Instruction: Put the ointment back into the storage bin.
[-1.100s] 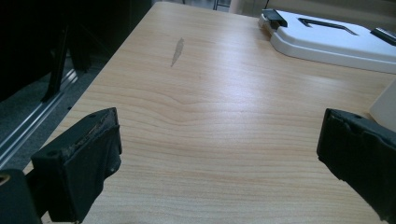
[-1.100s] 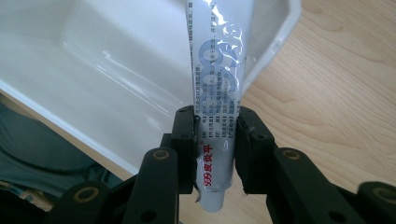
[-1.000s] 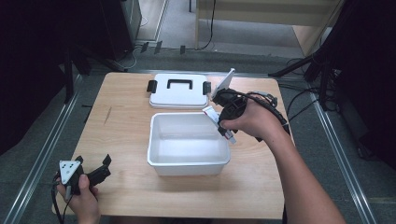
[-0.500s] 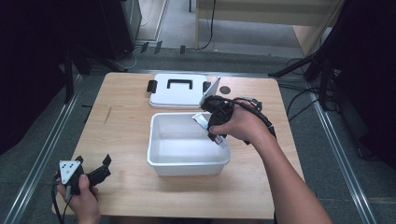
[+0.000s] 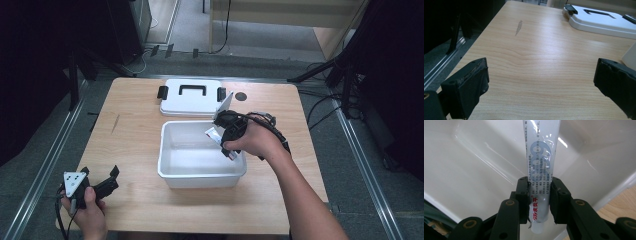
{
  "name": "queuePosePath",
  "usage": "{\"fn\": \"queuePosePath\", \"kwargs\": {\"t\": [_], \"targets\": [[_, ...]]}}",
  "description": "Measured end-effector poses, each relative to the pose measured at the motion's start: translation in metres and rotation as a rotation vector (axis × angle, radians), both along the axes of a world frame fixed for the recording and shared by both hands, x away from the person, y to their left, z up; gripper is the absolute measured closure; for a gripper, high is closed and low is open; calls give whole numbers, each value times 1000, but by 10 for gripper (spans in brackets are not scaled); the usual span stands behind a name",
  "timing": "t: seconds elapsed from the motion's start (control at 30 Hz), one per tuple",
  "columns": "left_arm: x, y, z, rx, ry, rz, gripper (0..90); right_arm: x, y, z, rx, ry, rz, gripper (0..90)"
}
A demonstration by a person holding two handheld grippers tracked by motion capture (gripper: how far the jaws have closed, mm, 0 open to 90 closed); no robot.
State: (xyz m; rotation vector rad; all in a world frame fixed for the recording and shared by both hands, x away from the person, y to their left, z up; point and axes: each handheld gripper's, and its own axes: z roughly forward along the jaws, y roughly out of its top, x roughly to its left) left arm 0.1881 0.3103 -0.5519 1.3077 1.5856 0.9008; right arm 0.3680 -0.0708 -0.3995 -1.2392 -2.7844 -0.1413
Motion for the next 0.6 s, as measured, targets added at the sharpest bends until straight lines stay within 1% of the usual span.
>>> {"fn": "queuePosePath", "kwargs": {"t": [0.17,0.2,0.3,0.37,0.5,0.6], "targets": [[0,0,0,0,0,0,6,1,1,-7,-5,6,0,724],[0,0,0,0,0,-1,6,1,2,-13,-10,5,1,724],[0,0,0,0,0,-1,6,2,4,-18,-21,3,6,724],[0,0,0,-1,0,-1,6,2,5,-21,-22,-2,11,724],[0,0,0,-1,1,-1,6,0,9,-28,-44,-2,27,724],[0,0,0,-1,1,-1,6,-1,12,-32,-41,-8,35,724]]}}
